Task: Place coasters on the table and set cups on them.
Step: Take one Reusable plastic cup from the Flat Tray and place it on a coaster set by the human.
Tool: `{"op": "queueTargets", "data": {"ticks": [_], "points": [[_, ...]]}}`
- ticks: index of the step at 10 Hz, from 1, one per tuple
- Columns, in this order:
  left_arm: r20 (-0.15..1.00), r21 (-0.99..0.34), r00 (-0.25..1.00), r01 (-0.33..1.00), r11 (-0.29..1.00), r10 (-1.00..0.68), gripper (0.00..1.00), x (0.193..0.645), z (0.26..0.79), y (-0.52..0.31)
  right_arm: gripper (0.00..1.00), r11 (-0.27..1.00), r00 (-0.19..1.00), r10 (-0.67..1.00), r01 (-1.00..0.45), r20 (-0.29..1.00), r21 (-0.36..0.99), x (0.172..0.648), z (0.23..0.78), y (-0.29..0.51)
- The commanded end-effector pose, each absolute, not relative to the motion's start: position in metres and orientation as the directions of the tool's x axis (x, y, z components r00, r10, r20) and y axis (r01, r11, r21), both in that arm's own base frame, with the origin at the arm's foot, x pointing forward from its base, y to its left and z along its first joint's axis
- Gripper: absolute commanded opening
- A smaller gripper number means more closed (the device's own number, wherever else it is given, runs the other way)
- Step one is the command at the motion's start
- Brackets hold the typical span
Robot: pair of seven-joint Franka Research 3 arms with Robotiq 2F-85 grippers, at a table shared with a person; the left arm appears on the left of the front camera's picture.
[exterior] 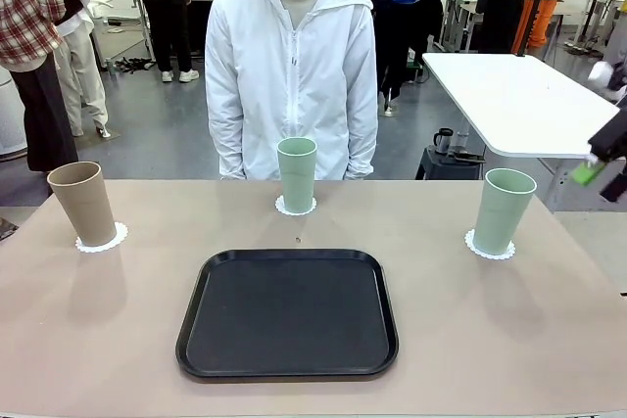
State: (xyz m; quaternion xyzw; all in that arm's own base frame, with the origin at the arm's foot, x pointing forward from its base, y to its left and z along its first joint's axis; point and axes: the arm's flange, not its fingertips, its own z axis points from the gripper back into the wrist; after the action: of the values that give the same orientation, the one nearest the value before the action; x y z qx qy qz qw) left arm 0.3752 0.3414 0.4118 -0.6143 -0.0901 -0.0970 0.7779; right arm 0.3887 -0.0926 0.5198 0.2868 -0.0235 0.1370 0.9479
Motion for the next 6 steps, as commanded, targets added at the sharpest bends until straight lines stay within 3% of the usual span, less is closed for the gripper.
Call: {"op": "queueTargets", "data": {"ticks": [1, 6], "points": [[0.255, -0.938, 0.966, 0.257, 0.234, -0.038, 1.00, 0.374, 0.413, 0.341, 1.00, 0.543, 0.921, 0.159, -0.382, 0.355, 0.748, 0.391, 0.506, -0.128], [0.255, -0.938, 0.966, 0.257, 0.234, -0.038, 1.00, 0.374, 0.413, 0.341, 1.00, 0.264, 0.925, 0.092, -0.380, 0.369, 0.886, 0.390, 0.463, -0.219]]}}
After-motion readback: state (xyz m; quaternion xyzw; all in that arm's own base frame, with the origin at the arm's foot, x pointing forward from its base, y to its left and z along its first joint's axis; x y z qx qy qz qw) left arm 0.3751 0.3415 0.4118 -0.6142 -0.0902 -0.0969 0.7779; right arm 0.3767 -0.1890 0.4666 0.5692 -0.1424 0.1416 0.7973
